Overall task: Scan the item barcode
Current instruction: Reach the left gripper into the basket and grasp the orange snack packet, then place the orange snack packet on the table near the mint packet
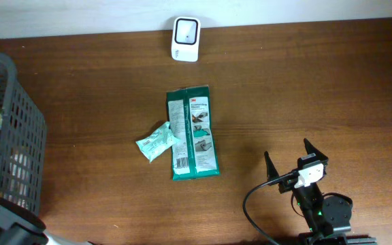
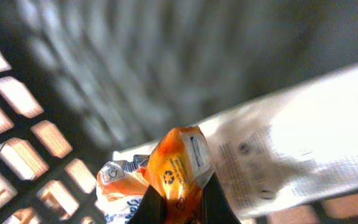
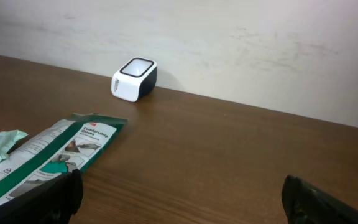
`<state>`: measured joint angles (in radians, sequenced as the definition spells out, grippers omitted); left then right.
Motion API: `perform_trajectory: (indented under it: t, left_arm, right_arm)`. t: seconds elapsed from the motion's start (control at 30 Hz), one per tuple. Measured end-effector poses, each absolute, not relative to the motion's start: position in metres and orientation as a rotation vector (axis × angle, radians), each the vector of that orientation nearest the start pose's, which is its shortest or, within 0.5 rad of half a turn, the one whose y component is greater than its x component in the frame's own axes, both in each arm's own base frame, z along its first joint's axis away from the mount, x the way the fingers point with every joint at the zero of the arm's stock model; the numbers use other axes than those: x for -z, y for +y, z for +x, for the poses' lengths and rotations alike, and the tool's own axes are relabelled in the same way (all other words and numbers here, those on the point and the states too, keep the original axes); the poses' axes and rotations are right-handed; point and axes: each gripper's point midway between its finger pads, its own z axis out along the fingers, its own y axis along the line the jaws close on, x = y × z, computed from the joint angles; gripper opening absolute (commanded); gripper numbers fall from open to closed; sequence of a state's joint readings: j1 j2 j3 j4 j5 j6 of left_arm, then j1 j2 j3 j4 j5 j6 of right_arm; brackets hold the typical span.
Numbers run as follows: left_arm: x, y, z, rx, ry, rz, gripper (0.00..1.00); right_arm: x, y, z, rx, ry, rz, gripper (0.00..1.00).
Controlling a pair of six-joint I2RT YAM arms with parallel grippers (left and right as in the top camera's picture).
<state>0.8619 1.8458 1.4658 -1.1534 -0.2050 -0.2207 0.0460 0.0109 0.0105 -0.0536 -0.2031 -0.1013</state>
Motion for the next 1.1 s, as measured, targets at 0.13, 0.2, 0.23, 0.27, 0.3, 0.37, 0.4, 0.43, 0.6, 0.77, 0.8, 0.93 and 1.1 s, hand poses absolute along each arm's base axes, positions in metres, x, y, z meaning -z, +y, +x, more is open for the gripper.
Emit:
perform_trajectory:
  t: [0.13,0.2,0.23,0.27,0.3,0.37,0.4,0.43,0.6,0.77,0.8,0.93,1.1]
  left_arm:
    - [-0.170,0.305,0.241,-0.285,2.485,-1.525,0.00]
    - [-0.213,0.297,0.255,-0.254,2.385,-1.436,0.00]
    - [-0.234,0.289,0.262,-0.230,2.339,-1.384,0.00]
    - [-0.263,0.272,0.270,-0.195,2.287,-1.296,0.00]
    - [-0.286,0.251,0.278,-0.164,2.253,-1.211,0.00]
    - [-0.322,0.206,0.290,-0.105,2.219,-1.035,0.00]
    - [-0.336,0.180,0.296,-0.073,2.213,-0.941,0.00]
    - [-0.350,0.151,0.301,-0.034,2.208,-0.835,0.00]
    - [-0.364,0.038,0.305,0.119,2.302,-0.447,0.00]
    - [-0.326,-0.048,0.299,0.228,2.476,-0.143,0.00]
    - [-0.313,-0.062,0.297,0.235,2.514,-0.096,0.00]
    - [-0.251,-0.097,0.292,0.205,2.655,0.011,0.00]
    - [-0.187,-0.127,0.293,0.165,2.750,0.115,0.00]
  right_arm:
    - [-0.163,0.046,0.241,-0.123,1.602,-0.274,0.98]
    - [-0.163,0.046,0.241,-0.122,1.602,-0.275,0.98]
    - [-0.163,0.046,0.241,-0.122,1.602,-0.275,0.98]
    - [-0.163,0.046,0.241,-0.122,1.602,-0.275,0.98]
    - [-0.163,0.046,0.241,-0.122,1.602,-0.275,0.99]
    - [-0.163,0.046,0.241,-0.122,1.602,-0.275,0.98]
    - [-0.163,0.046,0.241,-0.122,1.602,-0.275,0.98]
    - [-0.163,0.046,0.241,-0.123,1.602,-0.274,0.98]
    - [-0.163,0.046,0.241,-0.122,1.602,-0.275,0.99]
    - [-0.163,0.046,0.241,-0.122,1.602,-0.274,0.98]
    - [-0.163,0.046,0.241,-0.122,1.602,-0.274,0.98]
    - [-0.163,0.046,0.241,-0.122,1.602,-0.275,0.98]
    - [-0.163,0.046,0.241,-0.122,1.602,-0.275,0.98]
